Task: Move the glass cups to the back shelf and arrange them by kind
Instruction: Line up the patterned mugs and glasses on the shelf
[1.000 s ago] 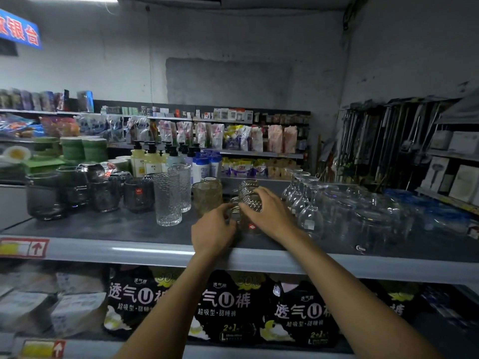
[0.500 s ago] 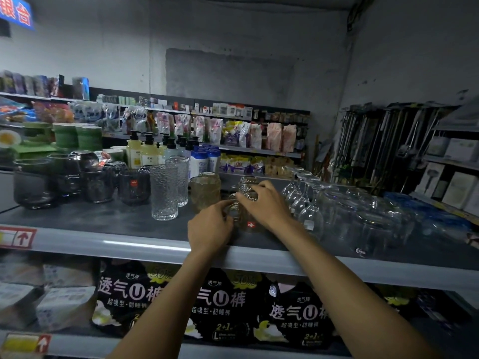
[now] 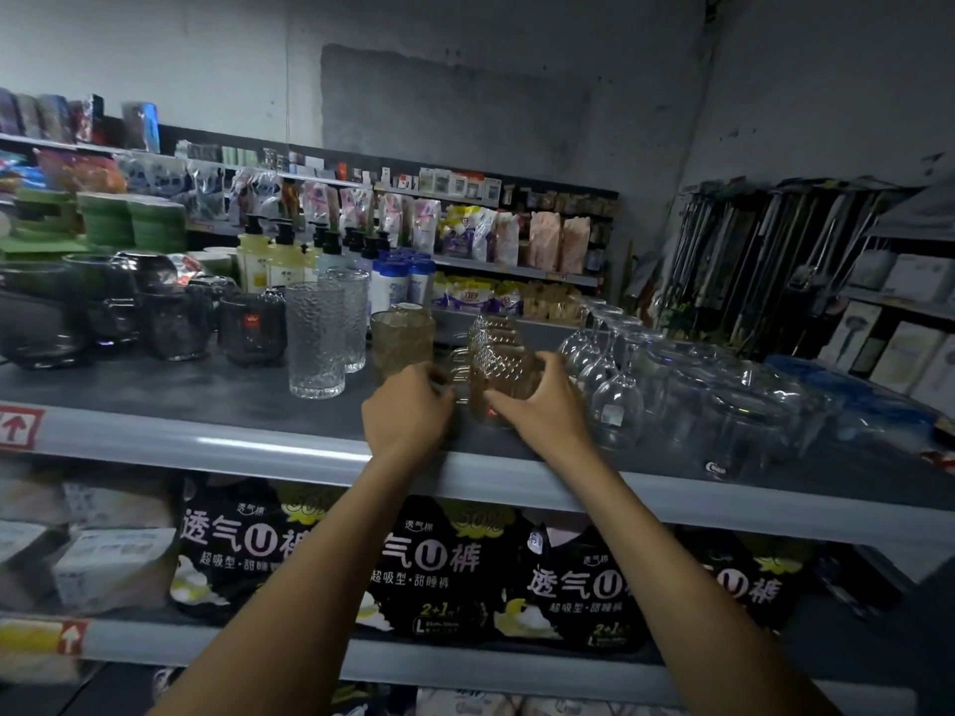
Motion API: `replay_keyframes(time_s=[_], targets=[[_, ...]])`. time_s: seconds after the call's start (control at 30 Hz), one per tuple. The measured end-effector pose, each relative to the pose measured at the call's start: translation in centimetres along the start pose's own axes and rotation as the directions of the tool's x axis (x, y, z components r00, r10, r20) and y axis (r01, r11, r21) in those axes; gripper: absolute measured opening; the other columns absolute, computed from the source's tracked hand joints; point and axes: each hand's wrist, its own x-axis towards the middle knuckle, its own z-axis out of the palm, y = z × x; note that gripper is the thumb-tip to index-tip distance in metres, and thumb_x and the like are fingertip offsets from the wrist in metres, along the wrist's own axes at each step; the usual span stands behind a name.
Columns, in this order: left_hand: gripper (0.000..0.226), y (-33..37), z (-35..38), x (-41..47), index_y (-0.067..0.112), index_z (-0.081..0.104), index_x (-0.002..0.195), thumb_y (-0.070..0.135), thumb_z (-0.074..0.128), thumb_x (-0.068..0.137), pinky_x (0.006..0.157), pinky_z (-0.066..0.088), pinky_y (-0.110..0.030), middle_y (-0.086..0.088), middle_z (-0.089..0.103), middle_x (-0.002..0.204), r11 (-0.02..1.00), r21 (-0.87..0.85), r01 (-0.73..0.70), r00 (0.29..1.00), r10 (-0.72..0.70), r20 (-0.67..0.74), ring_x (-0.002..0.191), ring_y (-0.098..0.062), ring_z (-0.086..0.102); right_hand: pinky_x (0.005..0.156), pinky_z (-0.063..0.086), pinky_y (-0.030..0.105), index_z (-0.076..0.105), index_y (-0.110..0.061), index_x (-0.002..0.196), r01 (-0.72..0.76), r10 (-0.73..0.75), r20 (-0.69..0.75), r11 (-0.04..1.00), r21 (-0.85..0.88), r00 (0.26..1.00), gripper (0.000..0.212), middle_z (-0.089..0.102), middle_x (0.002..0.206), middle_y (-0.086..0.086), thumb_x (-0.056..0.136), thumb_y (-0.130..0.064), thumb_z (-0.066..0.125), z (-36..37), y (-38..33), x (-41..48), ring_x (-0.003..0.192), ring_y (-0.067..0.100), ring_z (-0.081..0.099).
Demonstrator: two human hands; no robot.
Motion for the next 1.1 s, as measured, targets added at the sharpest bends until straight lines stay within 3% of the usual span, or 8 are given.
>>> replay_keyframes(time_s=[0.07, 0.27, 0.4, 0.57, 0.73, 0.87, 0.93, 1.1], targets=[[0.026, 0.02, -0.07, 0.12, 0.034, 0.073, 0.116, 0.042, 0.063, 0.094, 0.088, 0.050, -0.036, 0.004, 0.078, 0.113, 1.000, -0.004, 0.014, 1.000, -0.014, 0.000, 0.110, -0.026, 0.070, 0.076, 0.048, 0.026, 0.050, -0.020, 0.127, 0.011, -0.011, -0.018, 1.000, -0.005, 1.000, 0.066, 0.065, 0.116, -0.001, 0.075, -0.038, 0.087, 0.13, 0.04, 0.18, 0.098, 0.015, 0.062], [0.021, 0.05, -0.18, 0.39, 0.033, 0.076, 0.113, 0.037, 0.064, 0.097, 0.084, 0.044, -0.035, 0.001, 0.077, 0.115, 0.997, -0.032, 0.065, 0.998, -0.065, -0.002, 0.112, -0.029, 0.069, 0.074, 0.052, 0.029, 0.052, -0.022, 0.123, 0.022, -0.022, -0.043, 1.000, -0.004, 0.999, 0.066, 0.067, 0.111, -0.003, 0.071, -0.044, 0.087, 0.47, 0.26, 0.16, 0.095, 0.015, 0.066], [0.021, 0.35, -0.29, 0.40, 0.032, 0.078, 0.113, 0.039, 0.065, 0.098, 0.080, 0.041, -0.034, -0.003, 0.076, 0.115, 0.995, -0.050, 0.088, 0.996, -0.089, -0.019, 0.112, -0.031, 0.068, 0.067, 0.046, 0.020, 0.052, -0.021, 0.126, 0.029, -0.028, -0.044, 0.999, 0.024, 0.999, 0.069, 0.067, 0.113, -0.003, 0.071, -0.039, 0.089, 0.20, 0.11, 0.06, 0.096, 0.014, 0.065], [0.022, 0.37, -0.09, 0.51, 0.030, 0.078, 0.111, 0.041, 0.066, 0.098, 0.080, 0.040, -0.034, -0.006, 0.077, 0.113, 0.994, -0.043, 0.097, 0.995, -0.098, -0.029, 0.109, -0.032, 0.069, 0.070, 0.042, 0.014, 0.055, -0.021, 0.130, 0.072, -0.070, -0.043, 0.996, 0.047, 0.997, 0.070, 0.064, 0.112, -0.007, 0.072, -0.033, 0.091, 0.03, 0.01, 0.02, 0.100, 0.012, 0.063], [0.022, 0.33, 0.03, 0.47, 0.031, 0.079, 0.111, 0.042, 0.066, 0.096, 0.080, 0.043, -0.035, -0.004, 0.077, 0.112, 0.997, -0.026, 0.075, 0.996, -0.076, -0.044, 0.108, -0.031, 0.070, 0.077, 0.048, 0.021, 0.054, -0.022, 0.131, 0.086, -0.085, -0.027, 0.994, 0.067, 0.996, 0.069, 0.065, 0.115, -0.006, 0.073, -0.032, 0.090, 0.06, 0.22, 0.01, 0.104, 0.014, 0.064], [0.030, 0.20, 0.15, 0.14, 0.037, 0.070, 0.124, 0.045, 0.064, 0.095, 0.086, 0.050, -0.039, 0.002, 0.077, 0.117, 1.000, -0.018, -0.015, 0.997, 0.013, -0.070, 0.111, -0.029, 0.070, 0.082, 0.045, 0.021, 0.049, -0.022, 0.141, 0.100, -0.100, -0.005, 0.991, 0.092, 0.995, 0.075, 0.058, 0.113, -0.011, 0.077, -0.030, 0.088, -0.27, 0.32, 0.03, 0.105, 0.011, 0.060], [0.036, 0.16, 0.09, 0.11, 0.041, 0.064, 0.131, 0.044, 0.063, 0.095, 0.089, 0.051, -0.039, 0.006, 0.076, 0.121, 0.998, -0.015, -0.057, 0.997, 0.056, -0.060, 0.114, -0.027, 0.069, 0.080, 0.042, 0.015, 0.044, -0.024, 0.147, 0.111, -0.112, 0.007, 0.986, 0.121, 0.994, 0.078, 0.054, 0.117, -0.014, 0.081, -0.027, 0.085, -0.32, 0.65, 0.12, 0.106, 0.007, 0.055], [0.038, 0.09, 0.04, 0.10, 0.047, 0.063, 0.132, 0.047, 0.057, 0.095, 0.093, 0.057, -0.046, 0.008, 0.076, 0.119, 0.996, -0.033, -0.086, 0.996, 0.085, -0.025, 0.110, -0.024, 0.072, 0.082, 0.046, 0.012, 0.044, -0.028, 0.150, 0.159, -0.161, 0.018, 0.982, 0.106, 0.987, 0.082, 0.061, 0.130, -0.008, 0.079, -0.026, 0.085, -0.03, 0.71, 0.20, 0.108, 0.007, 0.058]])
